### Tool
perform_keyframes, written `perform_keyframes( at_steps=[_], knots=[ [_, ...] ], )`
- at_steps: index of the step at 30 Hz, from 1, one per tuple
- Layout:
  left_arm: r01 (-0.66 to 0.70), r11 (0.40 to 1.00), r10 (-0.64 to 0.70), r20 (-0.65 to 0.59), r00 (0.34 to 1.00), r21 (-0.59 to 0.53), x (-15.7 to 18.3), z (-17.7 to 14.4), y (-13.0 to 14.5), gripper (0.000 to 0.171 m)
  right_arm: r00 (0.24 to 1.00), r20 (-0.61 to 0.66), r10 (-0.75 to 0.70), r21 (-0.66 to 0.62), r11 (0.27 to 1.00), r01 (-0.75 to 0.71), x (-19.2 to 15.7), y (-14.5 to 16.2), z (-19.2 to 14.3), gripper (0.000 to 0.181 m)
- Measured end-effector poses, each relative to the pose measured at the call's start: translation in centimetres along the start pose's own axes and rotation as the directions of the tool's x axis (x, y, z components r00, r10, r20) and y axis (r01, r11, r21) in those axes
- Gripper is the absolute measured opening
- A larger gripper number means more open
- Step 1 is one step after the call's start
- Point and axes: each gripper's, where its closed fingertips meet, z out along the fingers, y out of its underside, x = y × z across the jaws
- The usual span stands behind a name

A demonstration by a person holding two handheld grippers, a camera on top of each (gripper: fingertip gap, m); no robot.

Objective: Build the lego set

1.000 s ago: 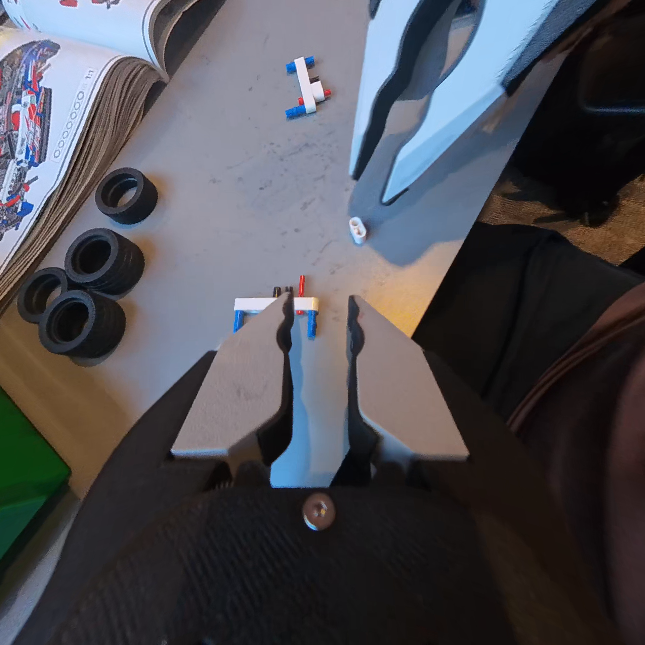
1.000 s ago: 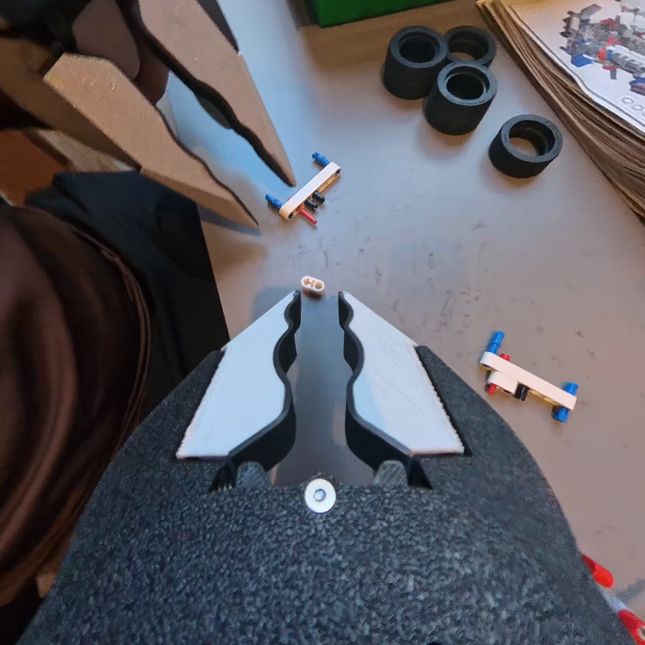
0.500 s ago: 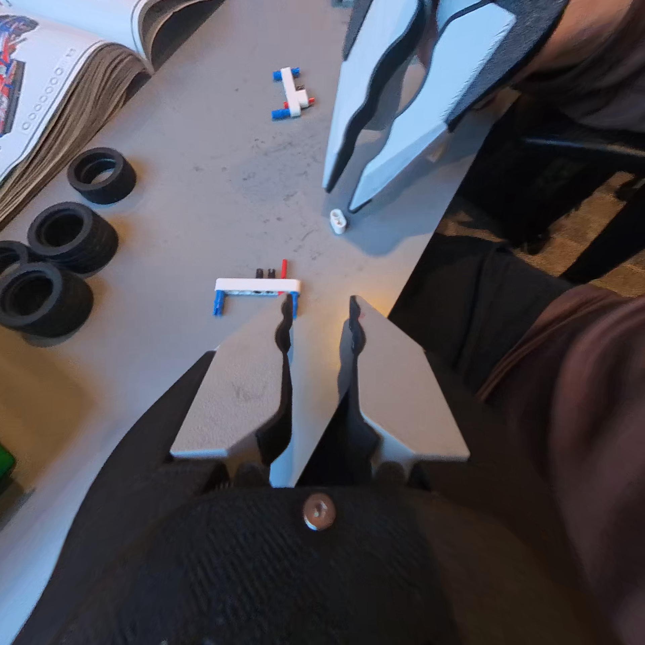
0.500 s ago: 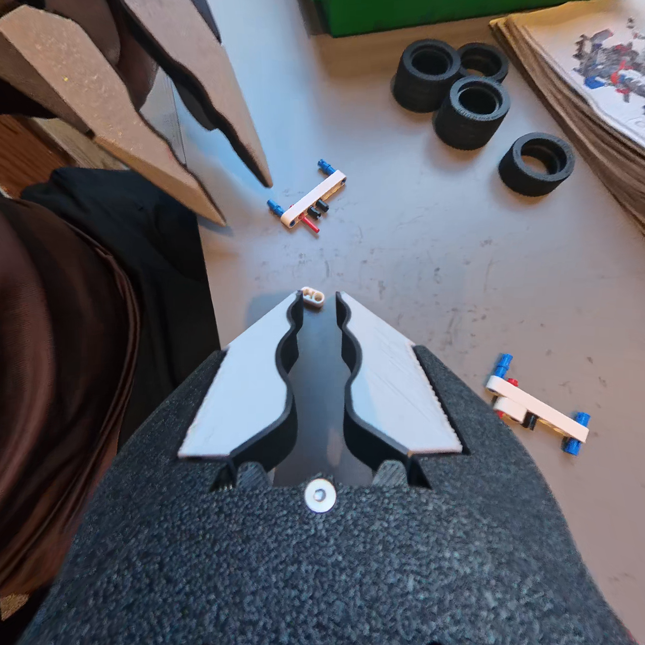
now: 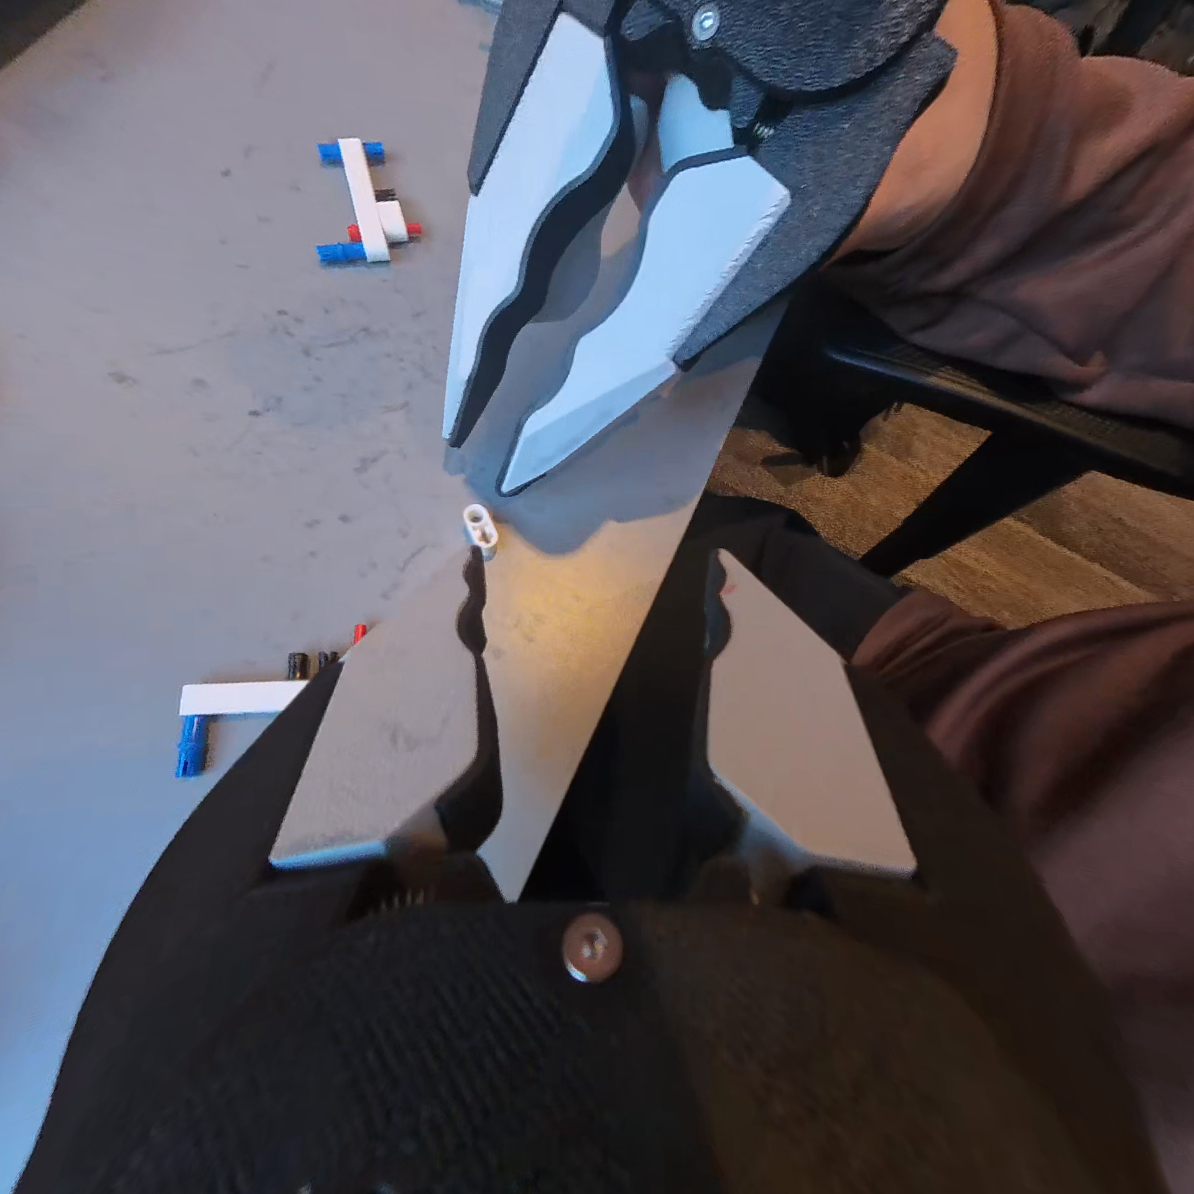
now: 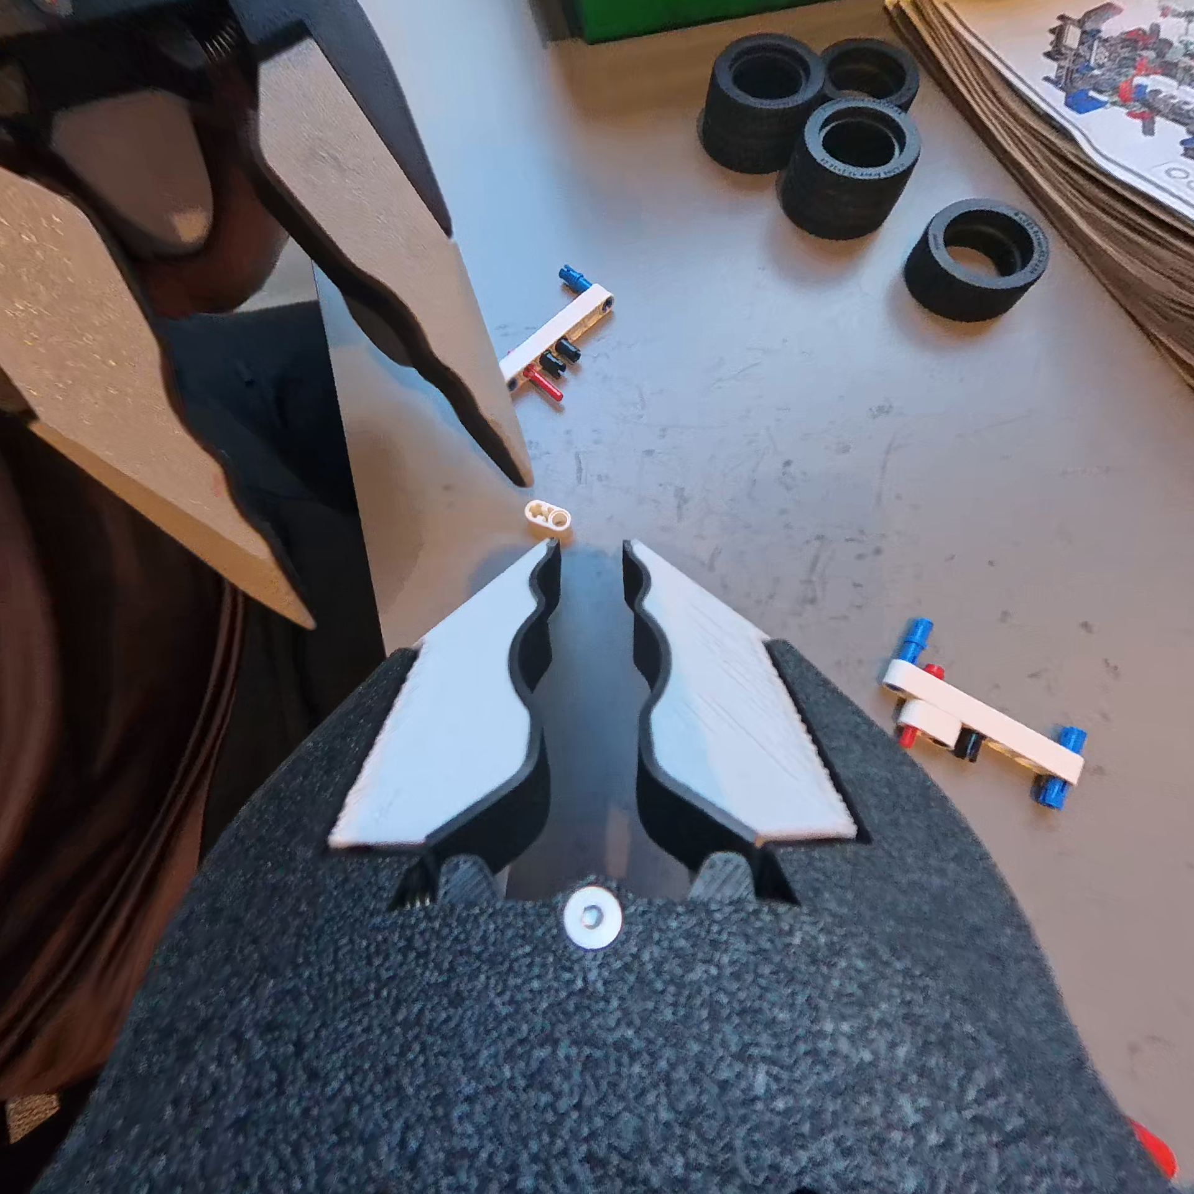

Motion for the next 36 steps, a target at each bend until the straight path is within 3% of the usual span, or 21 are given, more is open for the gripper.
perform_keyframes(
  at_steps=[5,8,14,20,27,31,36],
  knots=[
    [-0.032,0.998,0.035,0.050,0.998,-0.054,-0.8,0.7,0.6,0.061,0.998,0.045,-0.042,-0.004,0.999,0.042,-0.9,-0.3,0.8,0.017],
    [-0.085,0.992,0.096,0.112,0.989,-0.096,-1.7,0.8,1.0,0.037,0.996,0.077,-0.054,-0.006,0.998,0.055,-1.2,-0.6,1.1,0.015],
    [-0.111,0.987,0.128,0.157,0.979,-0.117,-2.6,0.6,0.9,0.034,0.995,0.085,-0.048,-0.025,0.998,0.051,-1.6,-0.3,1.2,0.012],
    [-0.195,0.973,0.216,0.189,0.958,-0.125,-2.7,0.6,0.8,0.020,0.972,0.178,0.153,-0.050,0.988,-0.146,-2.1,-0.1,1.0,0.006],
    [-0.266,0.952,0.294,0.220,0.930,-0.151,-3.1,0.5,0.8,0.006,0.886,0.276,0.372,-0.095,0.928,-0.360,-2.5,-0.2,0.9,0.006],
    [-0.131,0.984,0.147,0.134,0.980,-0.124,-2.7,0.6,0.9,0.006,0.906,0.279,0.318,-0.080,0.948,-0.307,-2.5,-0.1,0.7,0.006],
    [0.110,0.985,-0.115,-0.034,0.993,-0.130,-2.4,0.6,0.8,0.006,0.994,0.104,-0.023,-0.060,0.998,0.029,-1.9,0.2,0.6,0.020]
  ],
)
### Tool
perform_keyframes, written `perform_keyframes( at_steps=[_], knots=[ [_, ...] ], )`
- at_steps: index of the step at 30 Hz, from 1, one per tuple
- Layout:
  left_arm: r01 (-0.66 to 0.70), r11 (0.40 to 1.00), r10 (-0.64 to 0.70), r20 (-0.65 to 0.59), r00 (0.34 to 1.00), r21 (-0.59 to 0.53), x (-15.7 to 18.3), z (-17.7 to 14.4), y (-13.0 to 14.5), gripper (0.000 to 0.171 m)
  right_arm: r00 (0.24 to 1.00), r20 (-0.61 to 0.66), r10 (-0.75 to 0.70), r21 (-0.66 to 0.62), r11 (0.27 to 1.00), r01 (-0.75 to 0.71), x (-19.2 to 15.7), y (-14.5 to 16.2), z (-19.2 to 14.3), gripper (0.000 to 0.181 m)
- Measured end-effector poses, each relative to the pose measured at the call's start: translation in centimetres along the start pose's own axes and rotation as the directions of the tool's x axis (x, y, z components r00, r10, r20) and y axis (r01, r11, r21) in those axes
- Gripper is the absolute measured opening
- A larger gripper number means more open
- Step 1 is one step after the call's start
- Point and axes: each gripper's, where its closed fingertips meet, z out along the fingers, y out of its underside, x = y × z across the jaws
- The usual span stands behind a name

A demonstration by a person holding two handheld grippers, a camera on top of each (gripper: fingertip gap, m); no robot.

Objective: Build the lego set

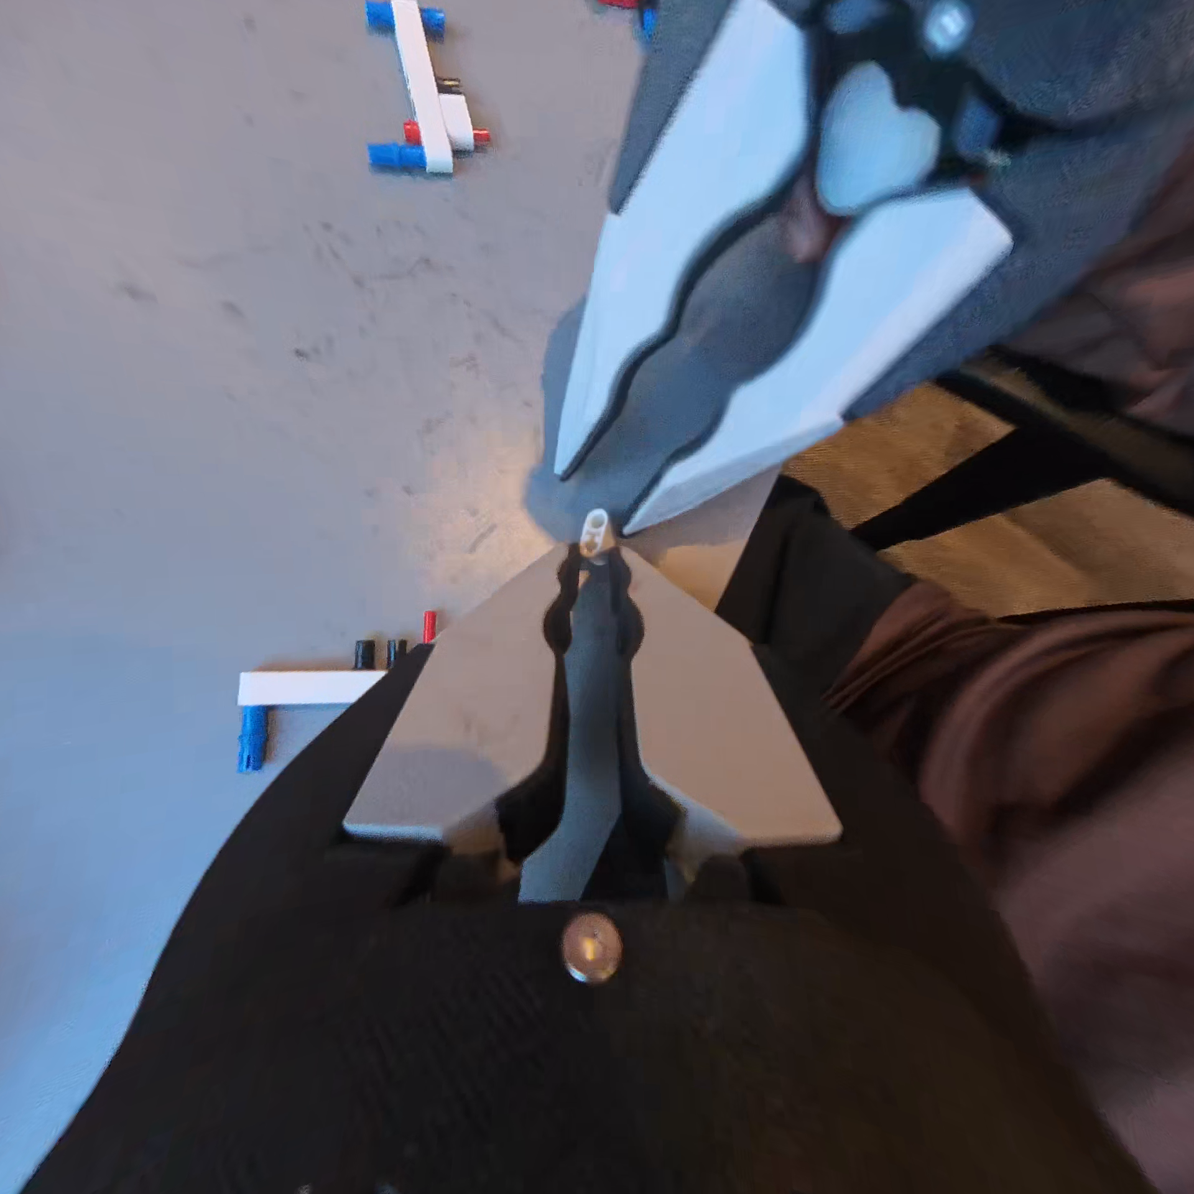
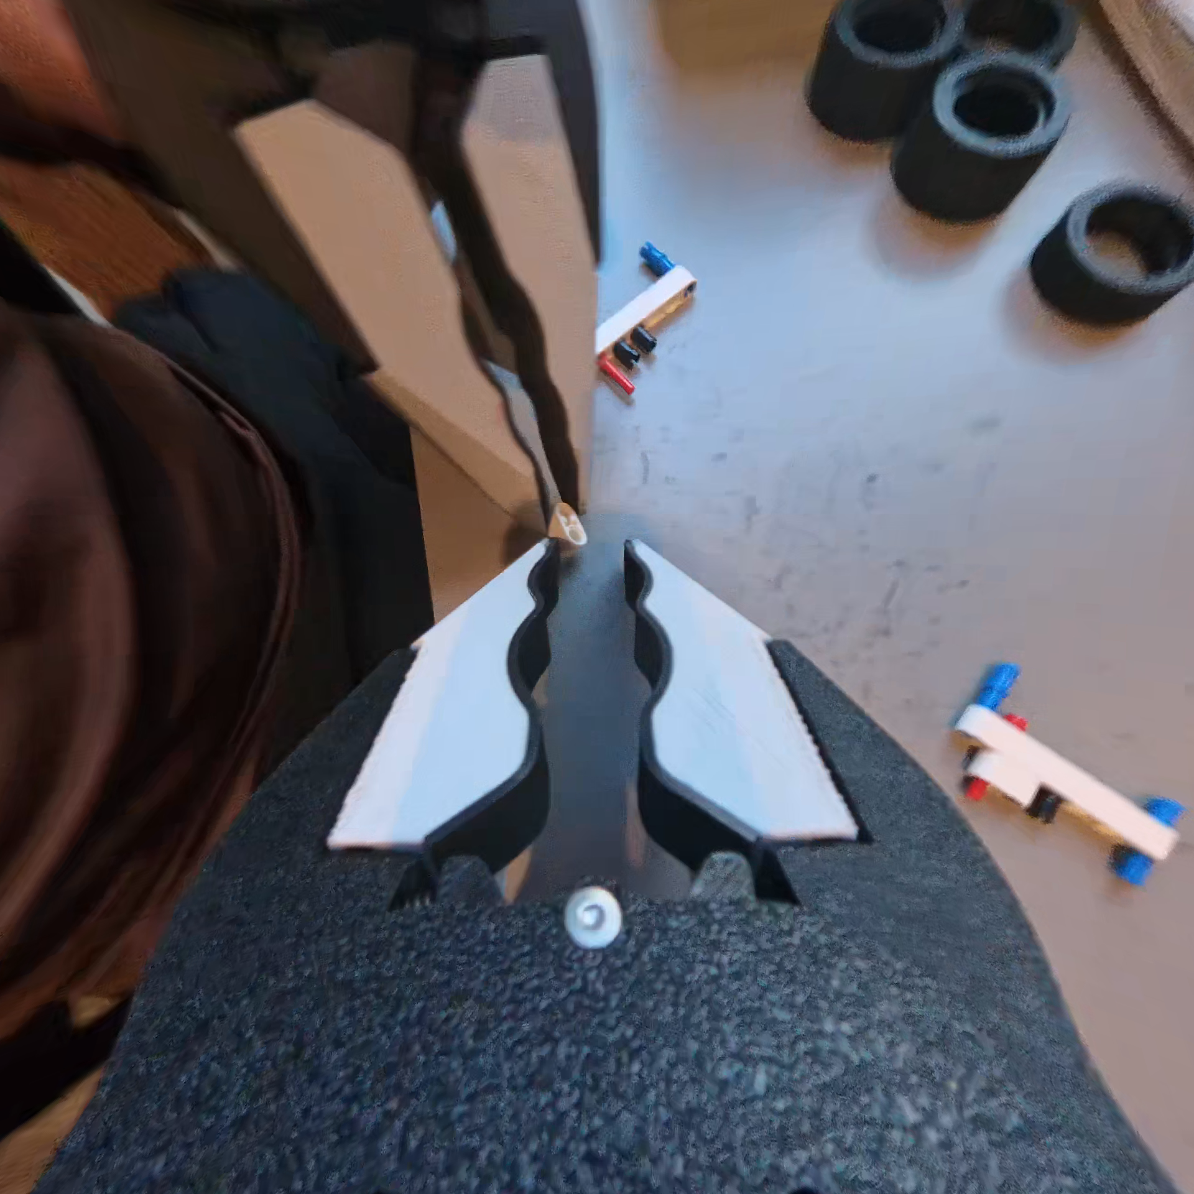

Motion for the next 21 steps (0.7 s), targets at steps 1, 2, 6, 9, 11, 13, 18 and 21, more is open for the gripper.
perform_keyframes(
  at_steps=[1,2,6,9,11,13,18,21],
  knots=[
    [0.030,1.000,-0.030,-0.028,0.999,-0.005,0.0,0.0,0.0,0.006,0.997,-0.024,-0.066,-0.008,0.998,0.066,-0.2,0.0,0.0,0.020],
    [0.055,0.998,-0.055,-0.051,0.997,-0.010,0.0,-0.1,0.0,0.006,0.990,-0.043,-0.132,-0.018,0.991,0.132,-0.5,-0.1,0.1,0.019],
    [0.106,0.994,-0.109,-0.117,0.987,-0.033,0.0,-0.2,0.0,0.006,0.940,-0.127,-0.317,-0.055,0.948,0.313,-0.8,-0.3,0.4,0.014],
    [0.102,0.994,-0.108,-0.133,0.985,-0.048,0.0,-0.3,0.2,0.005,0.926,-0.147,-0.349,-0.073,0.937,0.341,-0.8,-0.4,0.5,0.009],
    [0.071,0.996,-0.076,-0.135,0.988,-0.047,0.1,-0.5,0.2,0.012,0.940,-0.134,-0.313,-0.067,0.949,0.307,-0.7,-0.2,0.6,0.009],
    [0.021,0.999,-0.024,-0.102,0.994,-0.031,-0.2,-0.9,0.2,0.027,0.959,-0.111,-0.259,-0.057,0.965,0.254,-0.5,-0.2,0.5,0.009],
    [-0.191,0.981,0.192,0.011,0.981,-0.031,-0.6,-1.4,0.5,0.029,0.985,-0.026,-0.170,-0.026,0.985,0.169,-1.0,-0.1,0.5,0.009],
    [-0.313,0.947,0.316,0.032,0.948,-0.065,-0.3,-1.1,0.7,0.030,0.990,-0.016,-0.143,-0.031,0.989,0.143,-0.8,0.0,0.6,0.008]
  ],
)
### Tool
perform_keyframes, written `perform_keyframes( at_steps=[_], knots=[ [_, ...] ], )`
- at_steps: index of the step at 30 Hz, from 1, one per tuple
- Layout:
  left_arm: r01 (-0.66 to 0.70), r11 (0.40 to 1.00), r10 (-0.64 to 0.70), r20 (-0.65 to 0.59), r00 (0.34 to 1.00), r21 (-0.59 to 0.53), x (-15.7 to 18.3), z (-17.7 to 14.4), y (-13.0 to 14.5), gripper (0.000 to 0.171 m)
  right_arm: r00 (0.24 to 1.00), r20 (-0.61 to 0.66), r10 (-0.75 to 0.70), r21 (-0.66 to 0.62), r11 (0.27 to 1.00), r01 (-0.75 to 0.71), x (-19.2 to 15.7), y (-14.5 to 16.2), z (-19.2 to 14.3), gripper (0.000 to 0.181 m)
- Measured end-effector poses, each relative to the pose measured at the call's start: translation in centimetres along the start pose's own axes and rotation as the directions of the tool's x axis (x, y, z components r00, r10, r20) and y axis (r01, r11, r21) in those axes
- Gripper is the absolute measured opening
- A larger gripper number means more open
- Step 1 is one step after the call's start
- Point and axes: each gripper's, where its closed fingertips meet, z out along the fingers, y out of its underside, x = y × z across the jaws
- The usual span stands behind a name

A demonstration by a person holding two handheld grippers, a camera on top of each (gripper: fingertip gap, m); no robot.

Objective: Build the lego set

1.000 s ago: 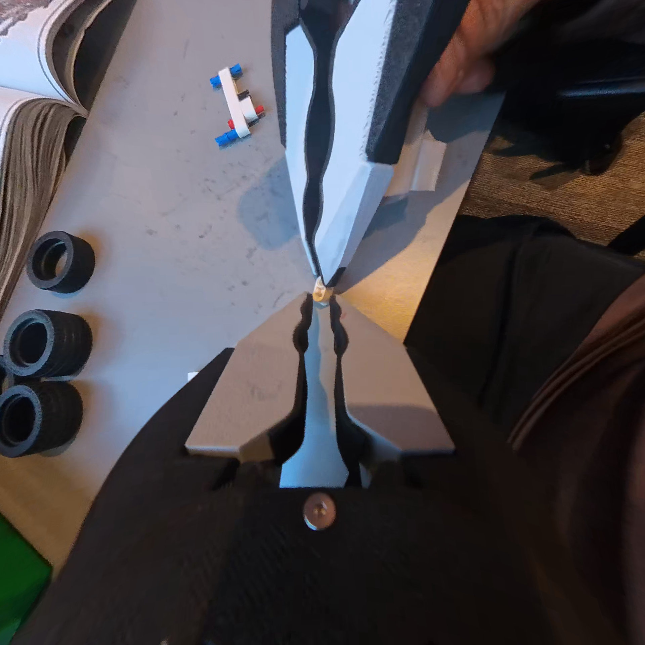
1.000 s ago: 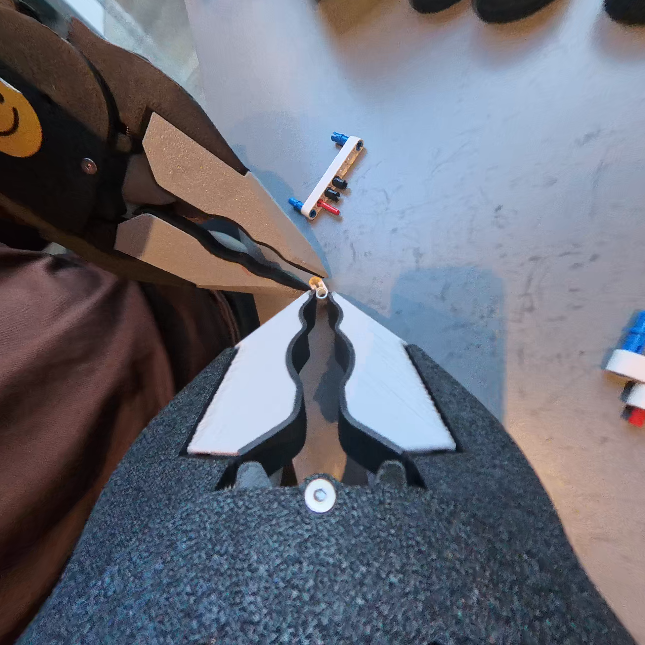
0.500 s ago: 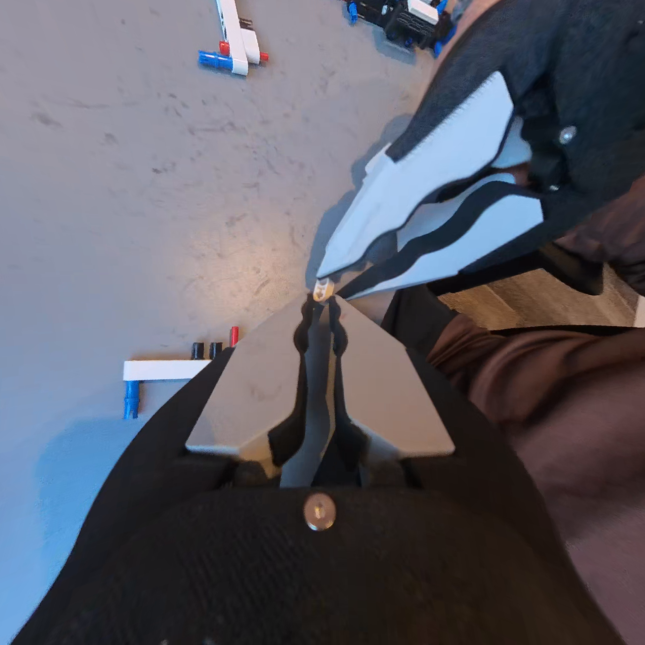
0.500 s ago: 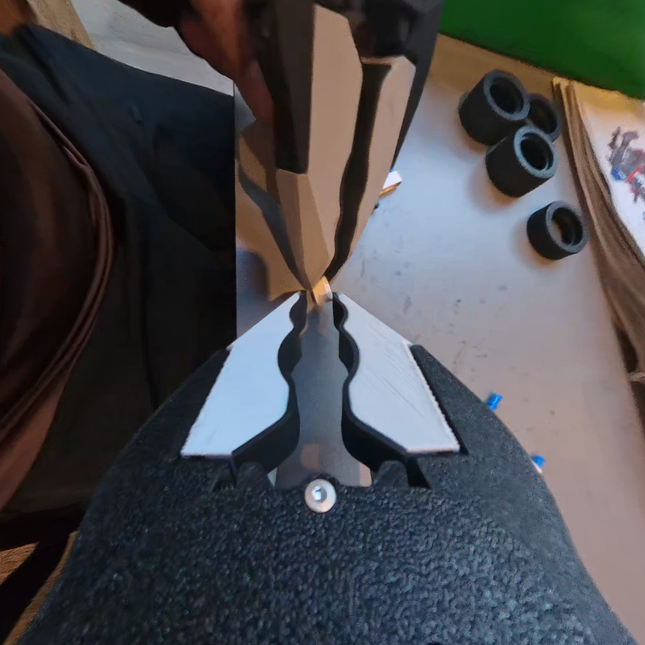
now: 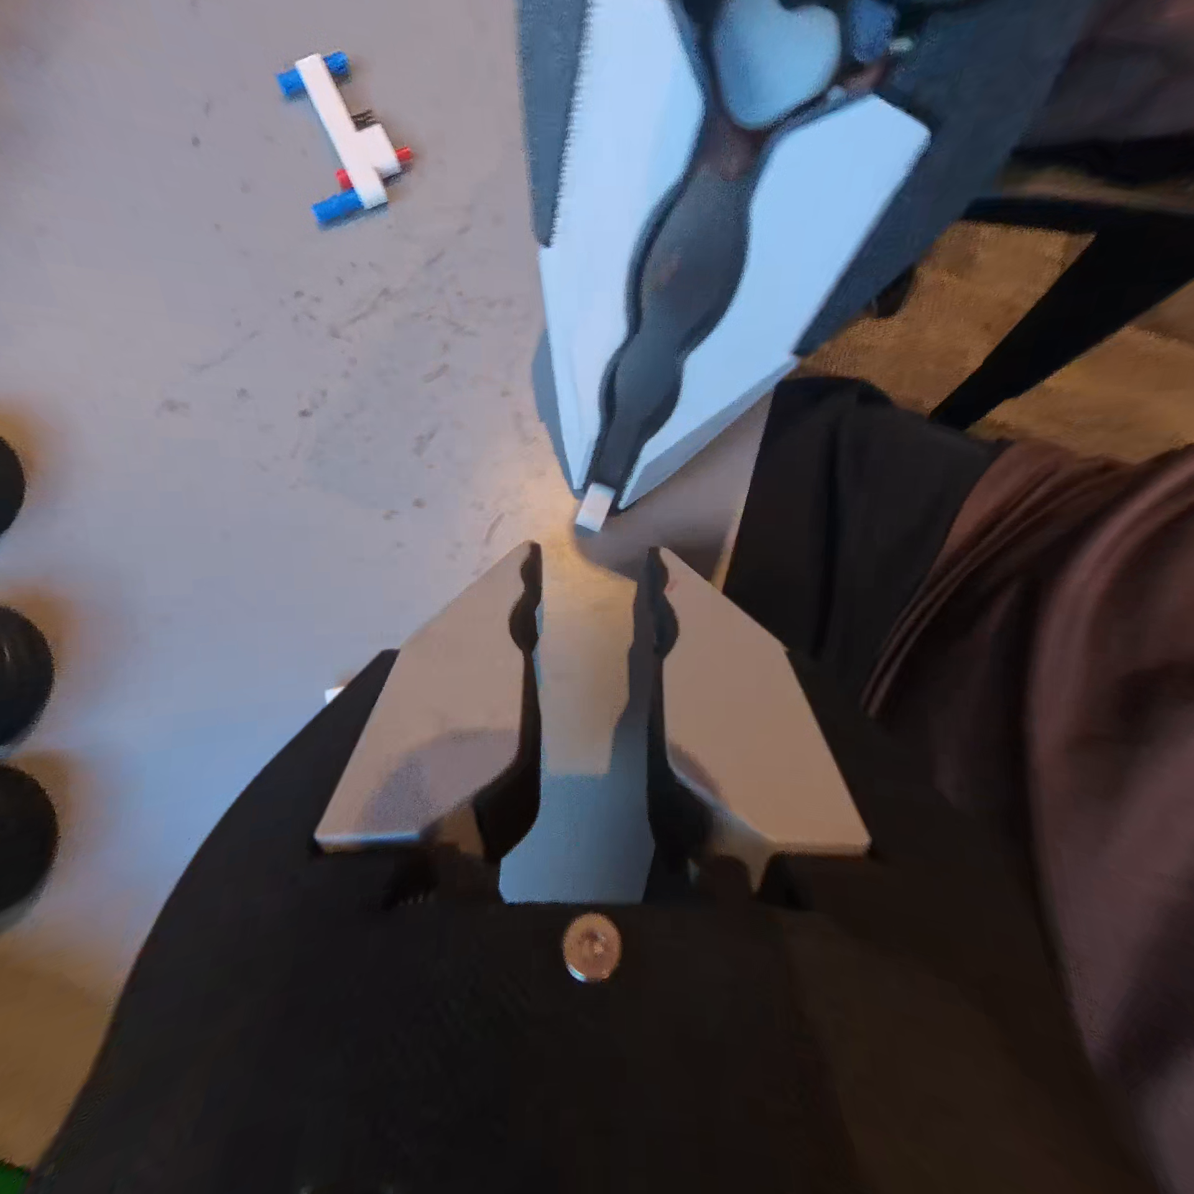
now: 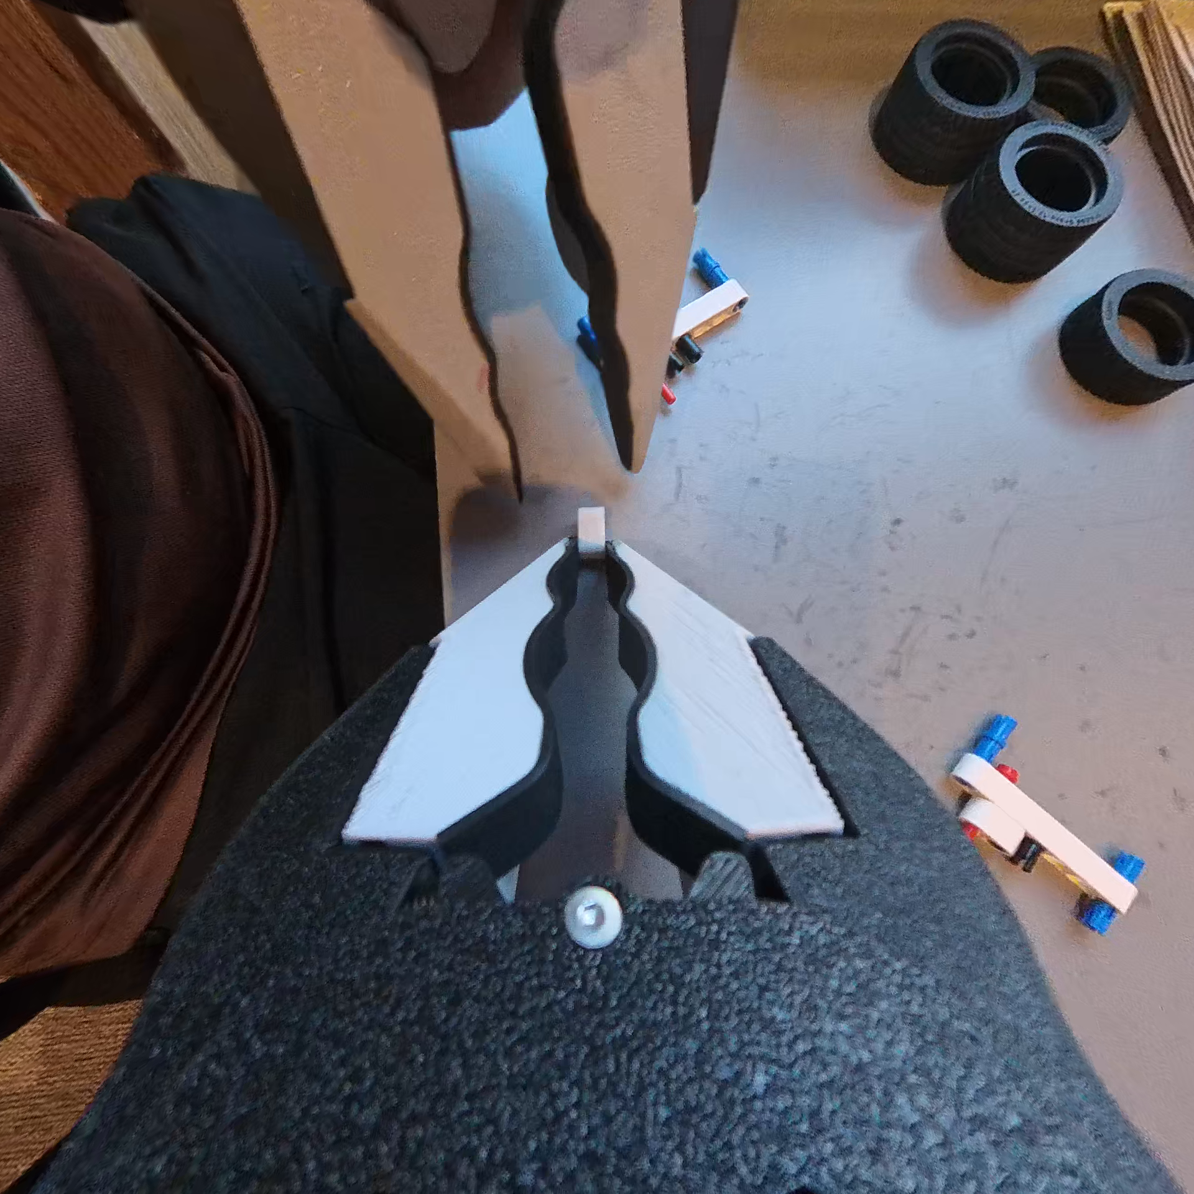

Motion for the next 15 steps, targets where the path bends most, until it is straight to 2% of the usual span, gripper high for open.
perform_keyframes(
  at_steps=[3,8,12,15],
  knots=[
    [-0.069,0.997,0.069,-0.003,0.998,-0.023,0.6,0.6,0.0,0.028,1.000,-0.010,0.003,-0.001,1.000,-0.003,0.2,0.0,0.0,0.008],
    [-0.076,0.997,0.075,-0.027,0.997,-0.033,1.1,0.8,-0.2,0.028,0.999,-0.039,-0.002,-0.004,1.000,0.002,0.7,0.2,-0.3,0.010],
    [-0.073,0.997,0.072,-0.073,0.995,-0.017,2.1,1.0,-0.4,0.029,0.993,-0.110,0.035,0.002,0.999,-0.036,2.3,0.3,-0.4,0.010],
    [-0.060,0.998,0.059,-0.056,0.997,-0.025,2.0,0.8,-0.3,0.029,0.993,-0.101,0.056,0.006,0.998,-0.056,2.3,0.2,-0.5,0.012]
  ],
)
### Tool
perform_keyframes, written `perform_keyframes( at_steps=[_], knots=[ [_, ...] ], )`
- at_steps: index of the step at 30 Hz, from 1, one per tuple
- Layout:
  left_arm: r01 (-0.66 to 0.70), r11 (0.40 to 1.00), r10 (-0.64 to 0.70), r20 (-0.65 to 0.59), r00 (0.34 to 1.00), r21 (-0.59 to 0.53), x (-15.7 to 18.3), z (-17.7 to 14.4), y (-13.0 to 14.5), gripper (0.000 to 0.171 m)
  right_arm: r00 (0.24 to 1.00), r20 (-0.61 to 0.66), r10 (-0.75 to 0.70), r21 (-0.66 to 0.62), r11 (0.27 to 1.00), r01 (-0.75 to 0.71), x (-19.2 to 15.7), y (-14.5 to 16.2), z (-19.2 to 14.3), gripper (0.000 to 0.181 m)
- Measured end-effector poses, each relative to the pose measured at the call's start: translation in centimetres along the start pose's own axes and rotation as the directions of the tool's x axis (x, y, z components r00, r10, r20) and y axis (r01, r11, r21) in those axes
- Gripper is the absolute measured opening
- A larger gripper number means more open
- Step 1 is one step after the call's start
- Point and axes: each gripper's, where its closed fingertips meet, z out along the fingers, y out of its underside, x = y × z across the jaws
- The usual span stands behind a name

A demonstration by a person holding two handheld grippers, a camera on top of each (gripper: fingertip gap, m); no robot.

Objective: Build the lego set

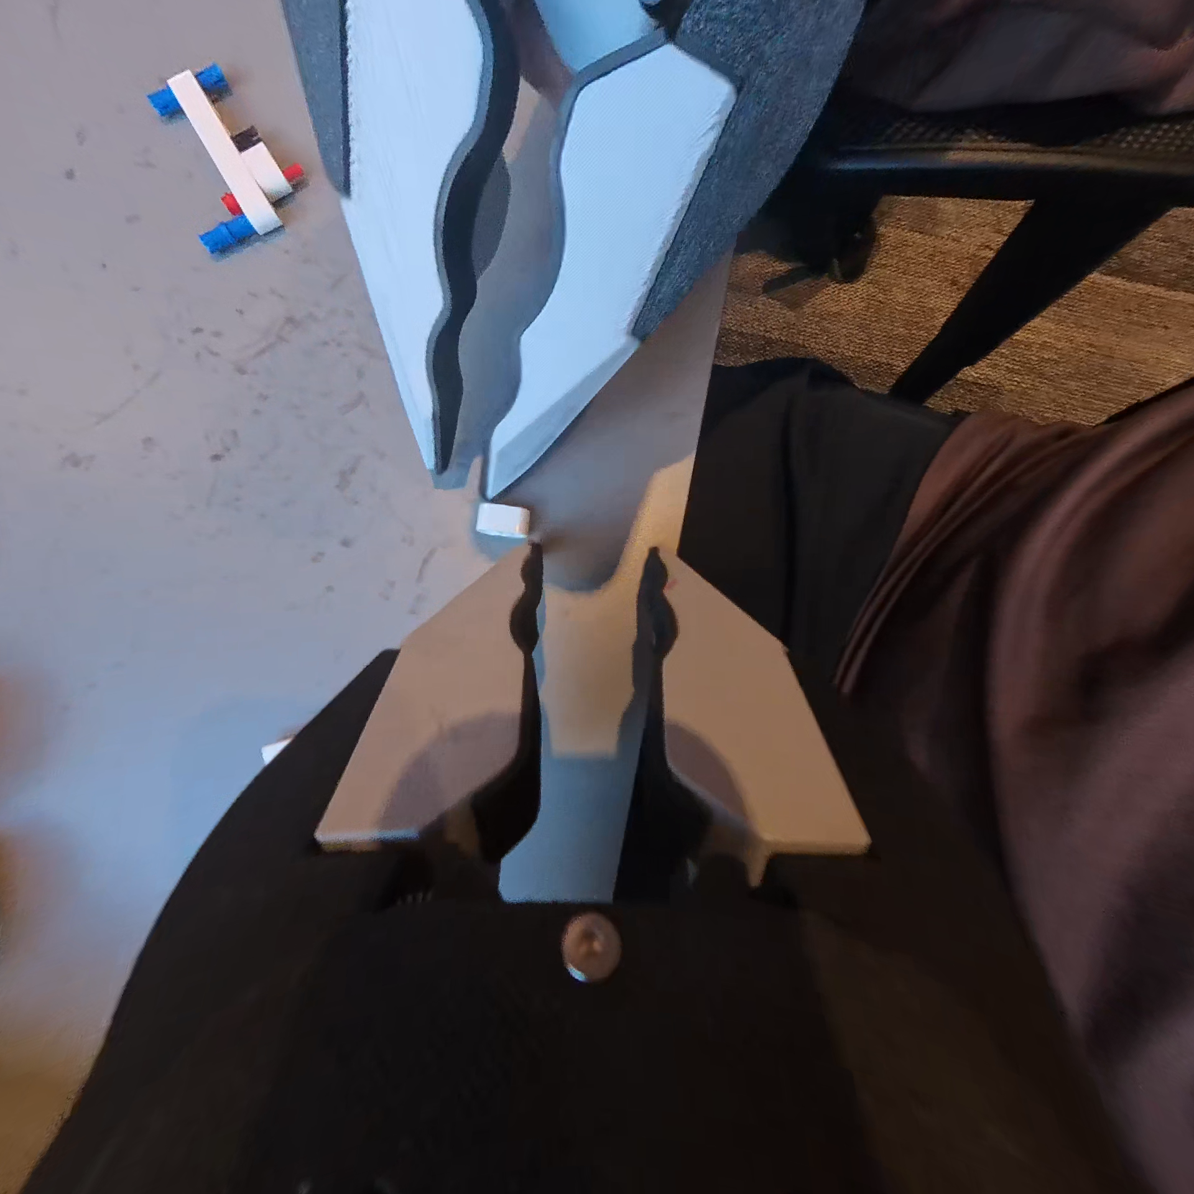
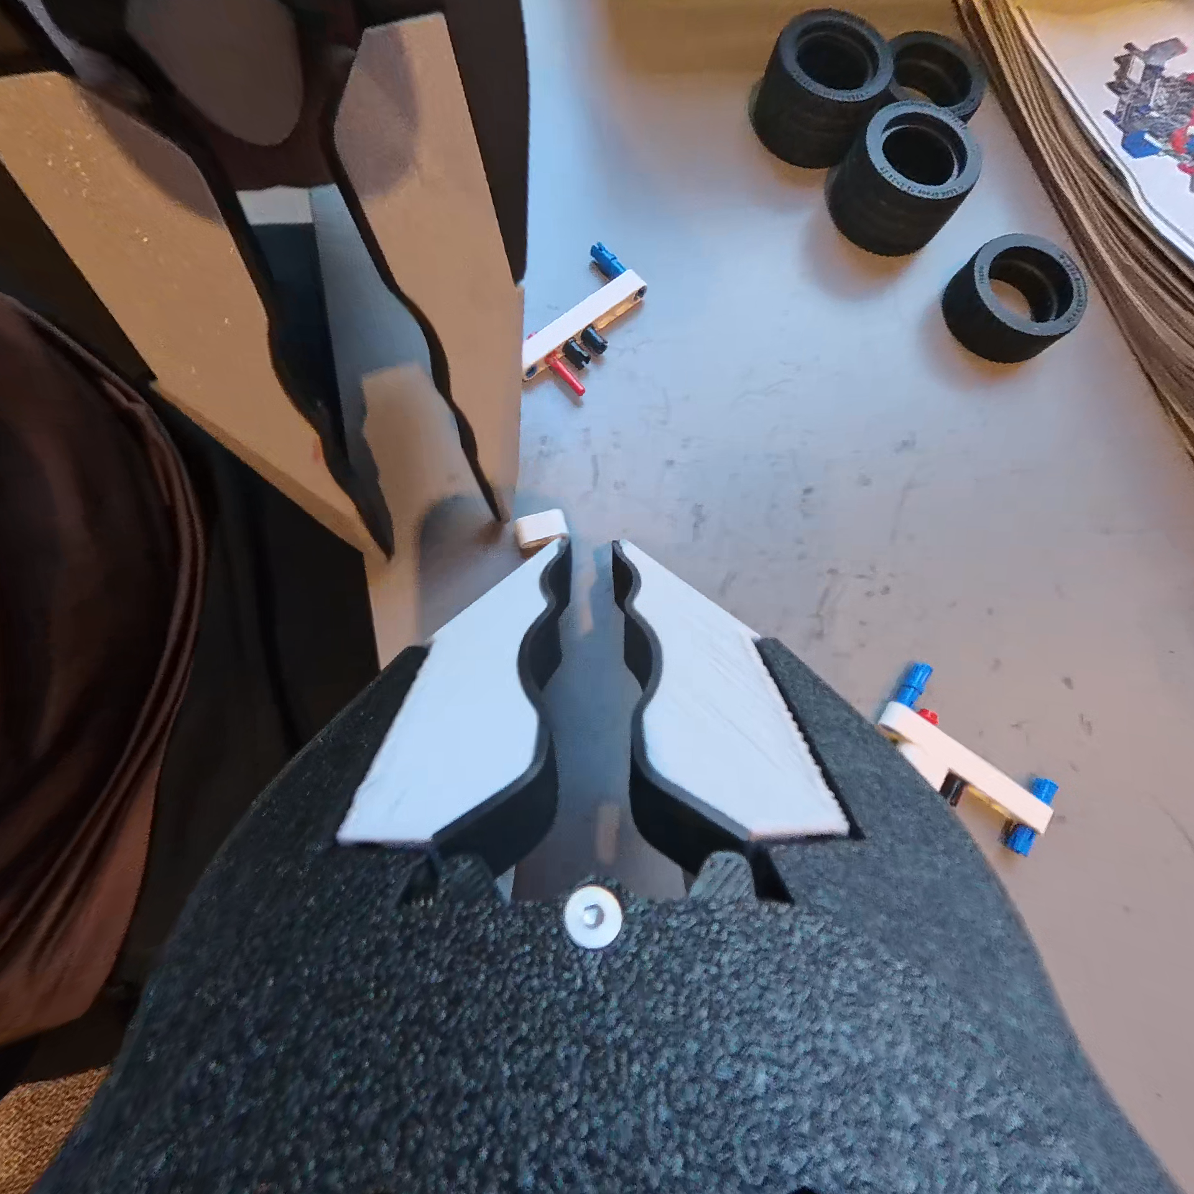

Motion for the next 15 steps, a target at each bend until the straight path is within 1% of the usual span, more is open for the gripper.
perform_keyframes(
  at_steps=[3,5,9,11,13,15],
  knots=[
    [0.012,1.000,-0.012,0.018,1.000,0.019,0.0,-1.2,0.3,0.030,0.999,0.051,0.007,0.035,0.999,-0.008,-0.8,-0.1,-0.9,0.015],
    [0.018,1.000,-0.019,0.059,0.998,0.023,-0.5,-2.4,1.0,0.033,0.993,0.110,0.037,0.055,0.998,-0.043,-1.6,-0.2,-1.3,0.021],
    [0.054,0.999,-0.054,0.183,0.982,0.004,-3.6,-4.8,3.2,0.052,0.989,0.140,0.053,0.038,0.998,-0.059,-2.1,-0.2,-0.6,0.024],
    [0.089,0.996,-0.088,0.191,0.978,0.002,-4.7,-5.3,4.1,0.061,0.990,0.130,0.053,0.012,0.998,-0.055,-2.1,0.1,0.0,0.024],
    [0.124,0.992,-0.124,0.181,0.976,0.013,-5.4,-5.4,4.6,0.072,0.990,0.131,0.045,0.017,0.999,-0.048,-2.2,-0.1,0.1,0.023],
    [0.139,0.990,-0.140,0.150,0.979,0.019,-5.7,-5.0,4.8,0.073,0.991,0.125,0.043,0.016,0.999,-0.046,-2.1,-0.2,0.1,0.022]
  ],
)
